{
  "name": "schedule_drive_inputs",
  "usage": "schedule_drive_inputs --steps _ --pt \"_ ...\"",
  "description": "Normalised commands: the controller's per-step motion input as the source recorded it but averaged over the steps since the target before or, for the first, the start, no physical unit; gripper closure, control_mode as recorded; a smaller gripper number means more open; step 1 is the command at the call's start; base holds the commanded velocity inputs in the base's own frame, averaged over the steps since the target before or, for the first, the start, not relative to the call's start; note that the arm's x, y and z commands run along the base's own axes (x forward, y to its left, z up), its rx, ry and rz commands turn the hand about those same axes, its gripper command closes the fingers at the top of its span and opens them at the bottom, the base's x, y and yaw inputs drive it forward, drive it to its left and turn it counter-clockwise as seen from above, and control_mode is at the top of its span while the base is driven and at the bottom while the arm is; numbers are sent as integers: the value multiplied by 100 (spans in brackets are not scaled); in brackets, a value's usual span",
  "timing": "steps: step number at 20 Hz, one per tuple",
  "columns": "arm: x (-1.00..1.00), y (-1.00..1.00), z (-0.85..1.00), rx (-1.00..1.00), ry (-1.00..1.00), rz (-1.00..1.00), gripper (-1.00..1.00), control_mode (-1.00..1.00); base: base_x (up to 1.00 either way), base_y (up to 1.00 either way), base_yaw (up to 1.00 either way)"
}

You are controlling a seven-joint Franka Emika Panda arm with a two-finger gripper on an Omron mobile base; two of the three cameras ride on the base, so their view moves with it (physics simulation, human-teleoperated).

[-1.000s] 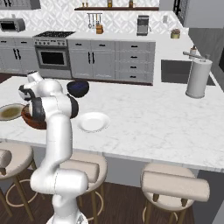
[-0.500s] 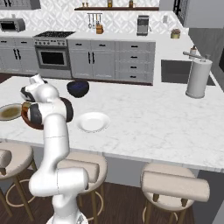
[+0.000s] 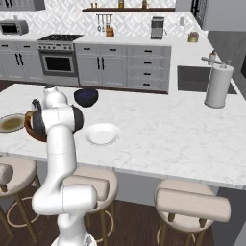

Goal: Place one bun and one sausage from the bowl on each plate.

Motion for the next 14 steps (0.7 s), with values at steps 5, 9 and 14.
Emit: schedule_drive_inputs --steps 5,9,14 --pt "-40 -3 -100 3 -1 -9 100 -100 0 0 0" --pt "-69 -45 -65 30 -6 -11 100 -100 0 0 0" --pt "-85 -51 40 37 -21 -10 100 -100 0 0 0"
